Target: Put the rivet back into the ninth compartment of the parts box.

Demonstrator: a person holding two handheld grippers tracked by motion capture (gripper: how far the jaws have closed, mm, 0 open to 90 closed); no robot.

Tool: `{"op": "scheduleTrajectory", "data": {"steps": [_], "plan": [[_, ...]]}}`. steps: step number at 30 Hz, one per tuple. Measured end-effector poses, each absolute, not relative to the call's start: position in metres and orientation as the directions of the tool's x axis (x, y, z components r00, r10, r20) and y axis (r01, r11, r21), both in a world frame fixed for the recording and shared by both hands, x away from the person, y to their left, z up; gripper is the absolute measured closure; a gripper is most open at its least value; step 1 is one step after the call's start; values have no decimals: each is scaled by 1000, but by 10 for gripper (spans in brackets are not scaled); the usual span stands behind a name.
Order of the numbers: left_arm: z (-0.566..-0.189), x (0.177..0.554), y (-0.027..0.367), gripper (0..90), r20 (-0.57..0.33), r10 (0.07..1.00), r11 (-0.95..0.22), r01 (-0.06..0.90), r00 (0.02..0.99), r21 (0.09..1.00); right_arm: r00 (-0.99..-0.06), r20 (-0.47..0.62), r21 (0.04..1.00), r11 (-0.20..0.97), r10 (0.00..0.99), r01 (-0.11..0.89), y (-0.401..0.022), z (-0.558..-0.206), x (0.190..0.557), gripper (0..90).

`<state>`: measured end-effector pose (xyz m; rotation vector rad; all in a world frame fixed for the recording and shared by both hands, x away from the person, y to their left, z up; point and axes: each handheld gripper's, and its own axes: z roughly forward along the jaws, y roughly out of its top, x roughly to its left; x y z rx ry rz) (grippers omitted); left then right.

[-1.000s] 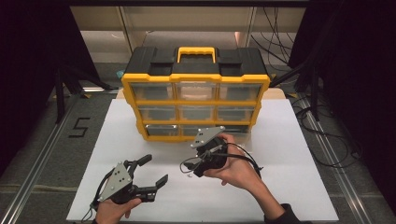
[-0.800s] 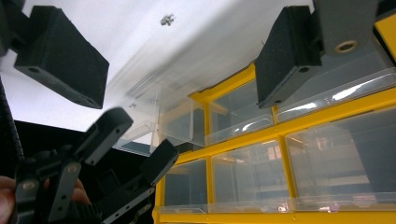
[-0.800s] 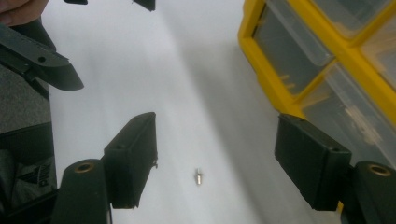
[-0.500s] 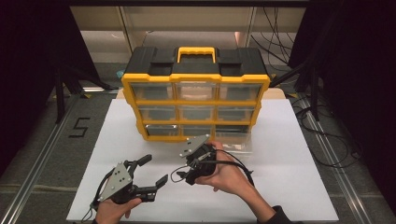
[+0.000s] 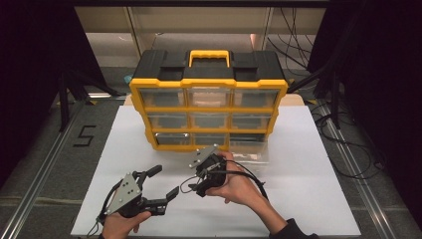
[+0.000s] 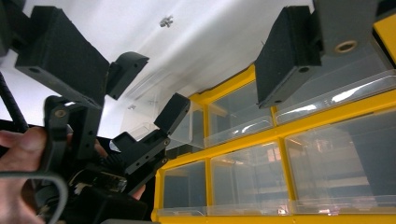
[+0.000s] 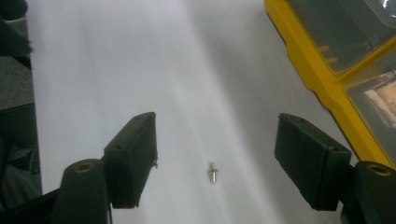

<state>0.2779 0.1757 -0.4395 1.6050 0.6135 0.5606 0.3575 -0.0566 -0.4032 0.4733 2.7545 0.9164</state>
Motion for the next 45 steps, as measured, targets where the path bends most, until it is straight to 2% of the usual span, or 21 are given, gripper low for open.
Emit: {"op": "scheduleTrajectory", "data": {"steps": [20,35,45], "plan": [[-439,278,176,173,12,675,-93,69,738,993,-918,-80,549,786,388,284,-57,-427,369,306],[-439,278,176,173,13,675,-93,68,738,993,-927,-65,499,816,370,291,-55,-437,371,308],[-439,278,176,173,14,675,-94,67,737,993,-926,-41,483,819,374,310,-57,-444,375,342]]}}
